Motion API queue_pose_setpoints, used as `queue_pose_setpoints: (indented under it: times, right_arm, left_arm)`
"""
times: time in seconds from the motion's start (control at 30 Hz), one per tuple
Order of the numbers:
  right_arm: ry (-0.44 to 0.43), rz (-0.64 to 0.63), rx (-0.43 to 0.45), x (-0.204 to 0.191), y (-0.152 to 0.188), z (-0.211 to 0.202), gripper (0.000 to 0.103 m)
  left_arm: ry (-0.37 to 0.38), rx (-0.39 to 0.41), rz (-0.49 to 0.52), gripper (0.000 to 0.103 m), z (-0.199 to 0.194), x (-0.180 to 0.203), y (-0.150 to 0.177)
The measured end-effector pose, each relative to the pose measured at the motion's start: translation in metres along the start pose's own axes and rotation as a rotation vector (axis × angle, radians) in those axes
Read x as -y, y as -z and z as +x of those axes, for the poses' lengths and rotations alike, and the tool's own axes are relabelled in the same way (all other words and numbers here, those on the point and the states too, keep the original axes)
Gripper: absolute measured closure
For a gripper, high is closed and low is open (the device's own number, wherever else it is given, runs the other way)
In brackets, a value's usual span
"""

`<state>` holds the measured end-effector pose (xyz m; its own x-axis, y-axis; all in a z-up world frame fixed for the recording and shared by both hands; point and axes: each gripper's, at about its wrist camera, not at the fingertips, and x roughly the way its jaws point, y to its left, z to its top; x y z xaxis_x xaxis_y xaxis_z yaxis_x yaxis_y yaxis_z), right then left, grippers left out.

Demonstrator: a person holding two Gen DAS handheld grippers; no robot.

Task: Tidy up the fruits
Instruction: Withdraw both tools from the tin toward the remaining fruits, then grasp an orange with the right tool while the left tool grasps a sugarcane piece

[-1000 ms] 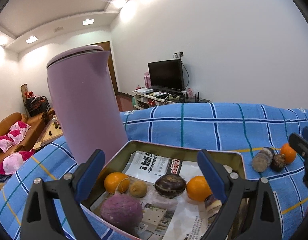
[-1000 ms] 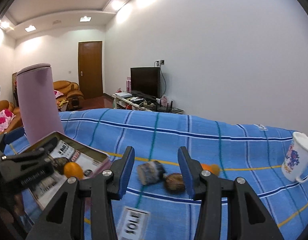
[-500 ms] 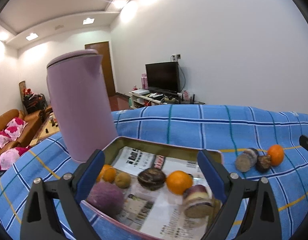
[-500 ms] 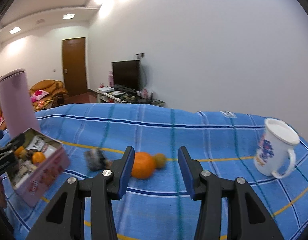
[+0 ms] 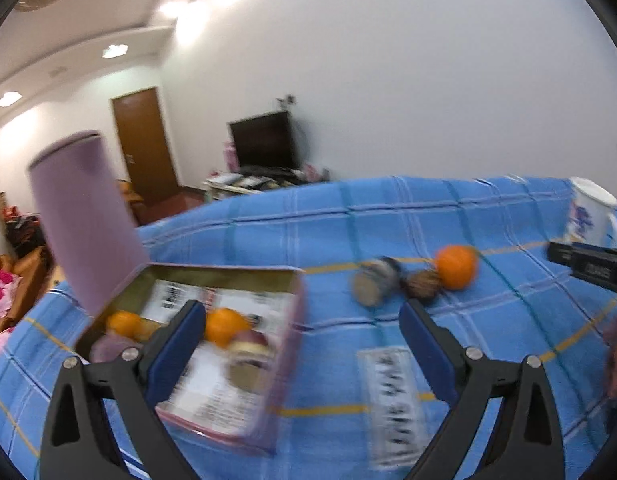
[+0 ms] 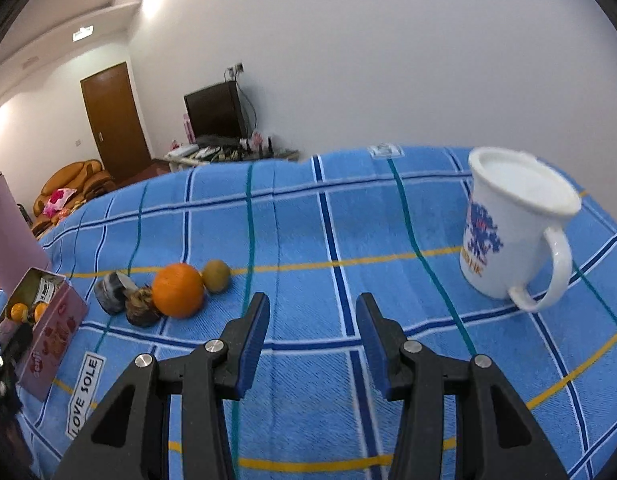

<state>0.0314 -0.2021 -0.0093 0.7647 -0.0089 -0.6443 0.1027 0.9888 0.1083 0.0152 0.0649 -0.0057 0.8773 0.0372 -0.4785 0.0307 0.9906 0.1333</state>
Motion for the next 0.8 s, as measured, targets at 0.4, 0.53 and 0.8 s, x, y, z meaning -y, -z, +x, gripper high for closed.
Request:
queue_pose_setpoints:
  times: [0.4,0.53,0.8]
  right_arm:
    - [-0.291,0.015,-0.160,-0.020,-0.013,0.031,0.056]
    - [-0.422,0.102,-0.218,-0.039,-0.018,0.047,0.056]
    - [-0.322,0.131,-0.221,-0.078,-0.021,0.077,0.054]
  left_arm:
    - [0.008,-0.079,0.023,0.004,0.017,0.022,-0.013]
    - [-0.007,-0.097,-0.021,0.006,0.024,0.010,-0.013]
    - [-0.016,-0.072,0.003,0.006,0.022,0.007,-0.012]
